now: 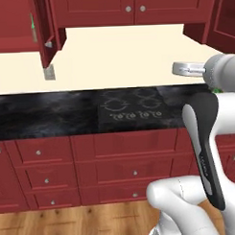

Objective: Sort all alcoholic drinks to one cabinet, and non-alcoholic drinks to the other.

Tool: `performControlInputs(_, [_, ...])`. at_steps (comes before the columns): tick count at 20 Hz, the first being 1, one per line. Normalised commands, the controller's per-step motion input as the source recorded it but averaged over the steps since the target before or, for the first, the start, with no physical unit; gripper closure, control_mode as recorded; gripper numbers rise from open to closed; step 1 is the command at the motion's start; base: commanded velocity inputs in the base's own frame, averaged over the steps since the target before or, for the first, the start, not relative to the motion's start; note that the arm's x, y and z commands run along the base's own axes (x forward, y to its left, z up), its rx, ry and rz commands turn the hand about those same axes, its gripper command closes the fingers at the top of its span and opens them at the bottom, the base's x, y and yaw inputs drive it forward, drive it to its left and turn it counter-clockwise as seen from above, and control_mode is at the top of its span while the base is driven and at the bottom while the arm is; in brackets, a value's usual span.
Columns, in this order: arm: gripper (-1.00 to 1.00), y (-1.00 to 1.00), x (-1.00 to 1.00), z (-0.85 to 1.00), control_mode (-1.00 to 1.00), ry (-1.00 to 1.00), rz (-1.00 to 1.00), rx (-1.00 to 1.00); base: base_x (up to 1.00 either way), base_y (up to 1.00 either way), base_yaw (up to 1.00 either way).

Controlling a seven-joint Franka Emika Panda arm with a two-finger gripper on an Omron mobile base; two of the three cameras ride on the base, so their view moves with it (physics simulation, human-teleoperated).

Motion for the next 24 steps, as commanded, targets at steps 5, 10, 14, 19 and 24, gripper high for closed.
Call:
performControlInputs(5, [-1.00,0.00,0.00,0.00,1.00,0.00,0.00,0.00,-0.19,-0.58,0.06])
performControlInputs(10, [-1.00,0.00,0.00,0.00,1.00,0.00,0.00,0.00,-0.19,-0.55,0.06])
performControlInputs(14, [-1.00,0.00,0.00,0.00,1.00,0.00,0.00,0.00,-0.19,-0.55,0.06])
performControlInputs(19, [-1.00,0.00,0.00,0.00,1.00,0.00,0.00,0.00,-0.18,-0.54,0.06])
performControlInputs(24, [-1.00,0.00,0.00,0.00,1.00,0.00,0.00,0.00,-0.17,-0.52,0.06])
